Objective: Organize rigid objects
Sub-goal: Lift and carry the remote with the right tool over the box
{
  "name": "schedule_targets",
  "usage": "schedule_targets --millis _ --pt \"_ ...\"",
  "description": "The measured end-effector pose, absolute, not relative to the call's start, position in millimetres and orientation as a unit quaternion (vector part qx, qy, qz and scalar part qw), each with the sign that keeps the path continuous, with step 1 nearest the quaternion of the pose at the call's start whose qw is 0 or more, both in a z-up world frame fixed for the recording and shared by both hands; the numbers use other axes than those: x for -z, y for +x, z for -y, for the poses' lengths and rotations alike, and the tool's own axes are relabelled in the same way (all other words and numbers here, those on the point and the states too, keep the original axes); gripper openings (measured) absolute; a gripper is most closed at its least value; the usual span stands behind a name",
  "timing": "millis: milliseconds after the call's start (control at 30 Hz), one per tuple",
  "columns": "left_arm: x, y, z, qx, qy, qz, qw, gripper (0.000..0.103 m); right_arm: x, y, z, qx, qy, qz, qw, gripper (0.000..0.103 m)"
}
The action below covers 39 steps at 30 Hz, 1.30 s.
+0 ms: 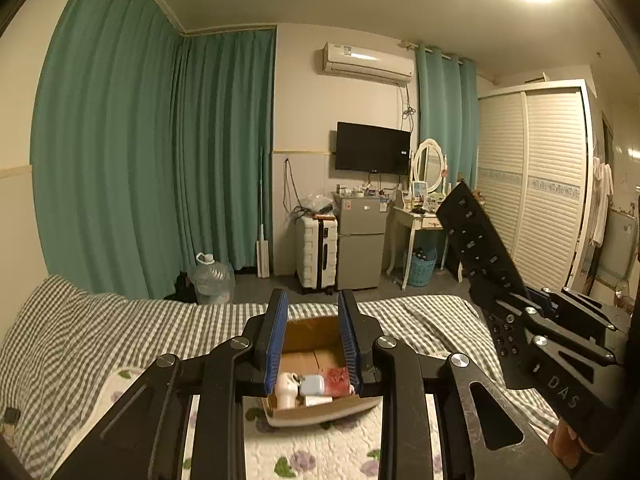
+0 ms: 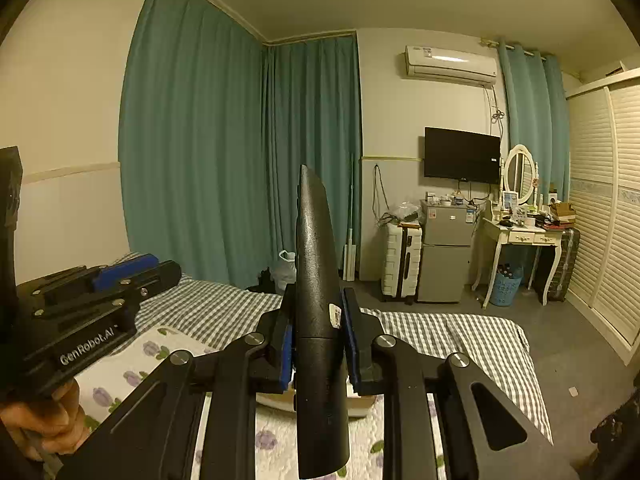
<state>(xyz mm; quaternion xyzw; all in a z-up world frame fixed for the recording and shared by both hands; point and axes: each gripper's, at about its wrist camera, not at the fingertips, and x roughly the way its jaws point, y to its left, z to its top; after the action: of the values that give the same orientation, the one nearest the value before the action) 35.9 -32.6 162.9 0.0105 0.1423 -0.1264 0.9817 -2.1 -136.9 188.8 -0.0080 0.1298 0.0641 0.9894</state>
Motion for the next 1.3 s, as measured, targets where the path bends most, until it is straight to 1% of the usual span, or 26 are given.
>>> schedule_targets --millis 133,267,500,600,700,933,1067,1300 --pt "-155.4 60.3 37.0 0.127 0.005 -0.141 0.982 0.027 -183.3 24.1 132.0 -0.06 -0.014 -0.132 0.989 0.019" --pt "-144.5 92.4 38.8 0.125 -0.002 -0.156 0.98 0.027 -171.1 54.7 132.3 -0.064 -0.014 -0.142 0.988 0.019" --pt "-107.7 147.3 38.9 0.119 0.004 -0.187 0.975 0.027 -140.5 120.5 141.9 -0.066 -0.002 -0.164 0.984 0.019" --pt "-85.8 171.7 39.4 0.116 0.001 -0.204 0.972 0.027 -118.6 146.1 140.4 -0.068 -0.003 -0.181 0.981 0.019" --pt "-62.2 195.7 40.0 0.115 -0.003 -0.224 0.968 0.024 -95.0 173.6 141.3 -0.071 -0.005 -0.201 0.977 0.019" --pt "-13.7 240.9 45.4 0.128 0.002 -0.281 0.951 0.024 -33.8 228.7 144.5 -0.088 -0.012 -0.256 0.962 0.019" --pt "14.1 257.1 52.9 0.134 0.01 -0.304 0.943 0.024 0.8 261.8 148.5 -0.104 -0.004 -0.297 0.949 0.019" --pt "50.6 278.1 66.4 0.145 0.025 -0.337 0.93 0.024 55.5 286.8 152.2 -0.101 -0.011 -0.341 0.934 0.019"
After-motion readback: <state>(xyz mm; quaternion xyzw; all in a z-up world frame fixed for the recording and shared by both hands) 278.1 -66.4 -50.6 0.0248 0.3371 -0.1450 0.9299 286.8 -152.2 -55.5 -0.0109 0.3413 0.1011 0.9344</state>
